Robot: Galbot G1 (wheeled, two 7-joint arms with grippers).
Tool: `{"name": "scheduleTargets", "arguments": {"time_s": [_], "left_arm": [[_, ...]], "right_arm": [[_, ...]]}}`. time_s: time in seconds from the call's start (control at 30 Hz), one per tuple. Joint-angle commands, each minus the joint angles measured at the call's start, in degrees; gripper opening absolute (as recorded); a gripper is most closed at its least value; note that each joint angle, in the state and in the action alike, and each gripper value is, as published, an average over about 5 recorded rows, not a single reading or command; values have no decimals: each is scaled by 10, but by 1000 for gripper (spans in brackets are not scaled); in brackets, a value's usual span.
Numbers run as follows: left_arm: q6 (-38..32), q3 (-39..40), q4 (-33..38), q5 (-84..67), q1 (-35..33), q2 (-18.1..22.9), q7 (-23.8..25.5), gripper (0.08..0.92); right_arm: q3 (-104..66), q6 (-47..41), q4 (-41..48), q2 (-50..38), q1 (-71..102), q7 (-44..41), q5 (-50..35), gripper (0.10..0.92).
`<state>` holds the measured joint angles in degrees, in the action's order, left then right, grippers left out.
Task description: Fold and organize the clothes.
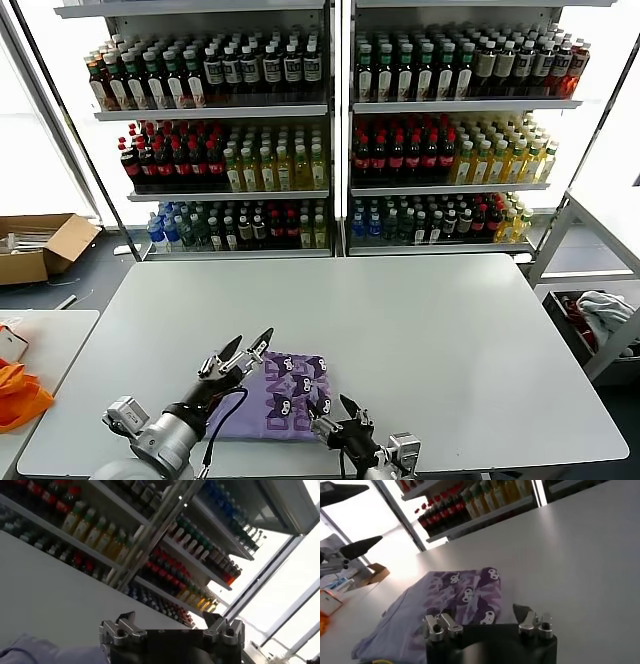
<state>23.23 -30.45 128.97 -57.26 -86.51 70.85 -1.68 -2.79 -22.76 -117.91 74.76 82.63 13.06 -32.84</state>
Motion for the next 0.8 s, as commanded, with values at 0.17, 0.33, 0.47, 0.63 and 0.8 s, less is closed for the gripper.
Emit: {"name": "scheduleTargets", "arguments": {"time_s": [0.17,0.33,0.47,0.63,0.8], "left_arm": [[-4,-34,-3,-10,-11,11,3,823],[-4,-40,-7,-10,-15,9,3,823],[-4,-47,-12,-12,-13,8,3,822],[-2,-60,-18,-14,-11,7,4,823],[-2,-74,-18,-17,-15,5,4,823]], "right_arm": [[35,12,46,20,-35,16,-11,533],[13,6,24,3,-32,-13,-22,386],[-18,-1,2,-15,-22,-44,-25,273],[-57,-14,-14,-37,-15,-66,-34,139],[-119,-47,-30,-77,5,-81,-32,115]]}}
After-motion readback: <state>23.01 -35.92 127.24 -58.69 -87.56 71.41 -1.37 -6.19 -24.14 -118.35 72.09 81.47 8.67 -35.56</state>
